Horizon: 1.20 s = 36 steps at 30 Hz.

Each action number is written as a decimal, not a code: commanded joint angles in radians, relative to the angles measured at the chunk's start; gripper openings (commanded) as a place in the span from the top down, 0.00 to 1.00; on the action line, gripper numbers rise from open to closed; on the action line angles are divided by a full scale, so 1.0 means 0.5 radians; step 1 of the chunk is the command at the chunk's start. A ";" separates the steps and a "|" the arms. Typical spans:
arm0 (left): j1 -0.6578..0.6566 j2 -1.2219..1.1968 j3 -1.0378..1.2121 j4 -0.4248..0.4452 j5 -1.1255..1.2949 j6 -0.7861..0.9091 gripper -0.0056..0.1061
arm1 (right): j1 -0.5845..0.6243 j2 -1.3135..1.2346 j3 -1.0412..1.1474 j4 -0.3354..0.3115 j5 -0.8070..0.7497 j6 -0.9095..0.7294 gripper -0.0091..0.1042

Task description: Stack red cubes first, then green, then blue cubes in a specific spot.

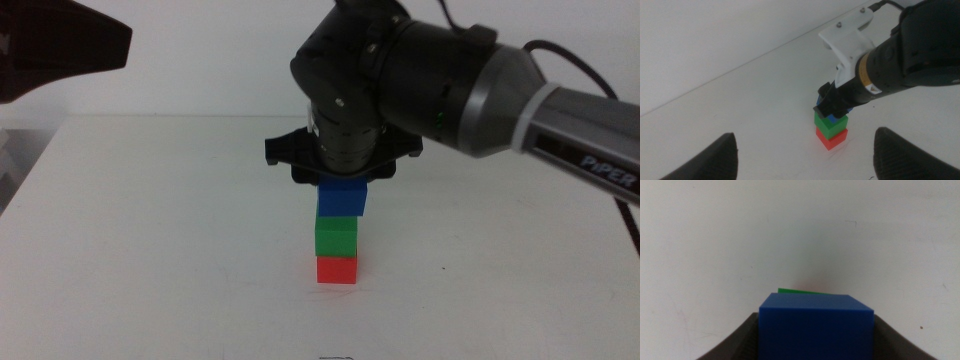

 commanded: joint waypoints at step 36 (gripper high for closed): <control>0.000 -0.006 -0.039 -0.058 -0.124 -0.022 0.12 | -0.014 -0.008 -0.074 -0.122 -0.012 0.167 0.92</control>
